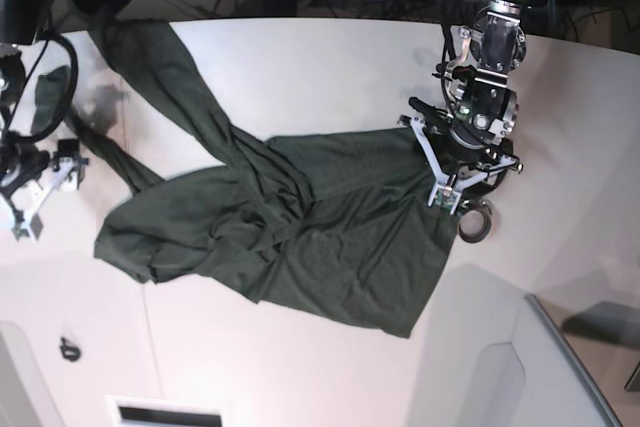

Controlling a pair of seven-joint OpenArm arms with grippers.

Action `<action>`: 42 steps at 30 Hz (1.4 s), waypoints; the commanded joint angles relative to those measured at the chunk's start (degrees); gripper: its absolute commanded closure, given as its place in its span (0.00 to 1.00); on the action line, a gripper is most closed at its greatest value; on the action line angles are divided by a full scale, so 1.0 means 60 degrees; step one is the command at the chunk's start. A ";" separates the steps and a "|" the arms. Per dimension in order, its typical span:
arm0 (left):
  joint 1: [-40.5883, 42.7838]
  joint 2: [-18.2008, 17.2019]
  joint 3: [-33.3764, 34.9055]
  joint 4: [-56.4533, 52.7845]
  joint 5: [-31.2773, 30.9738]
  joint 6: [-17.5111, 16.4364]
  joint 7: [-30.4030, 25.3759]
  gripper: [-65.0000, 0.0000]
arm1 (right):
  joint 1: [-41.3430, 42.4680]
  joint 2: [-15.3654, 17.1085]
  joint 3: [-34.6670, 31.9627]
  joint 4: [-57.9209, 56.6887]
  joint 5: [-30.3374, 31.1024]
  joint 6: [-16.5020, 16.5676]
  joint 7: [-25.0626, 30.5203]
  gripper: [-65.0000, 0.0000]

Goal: Layout the t-shirt on the table in an organized manner, then fold the t-shirt properly
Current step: 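Swing the right gripper down, dragging the shirt end, then release it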

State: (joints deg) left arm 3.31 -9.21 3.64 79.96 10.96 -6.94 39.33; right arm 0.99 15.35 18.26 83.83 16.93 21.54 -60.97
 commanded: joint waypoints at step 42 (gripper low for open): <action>0.0159 -0.0670 -0.0086 -0.0778 -0.0017 -0.0023 -0.0262 0.51 | 0.8457 0.0481 -0.3974 -1.0946 -0.1759 -0.3260 0.8997 0.98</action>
State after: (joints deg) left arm 3.55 -12.75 3.18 75.24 10.15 -6.81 35.11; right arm 49.58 18.11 -5.52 17.26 6.39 1.96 -8.25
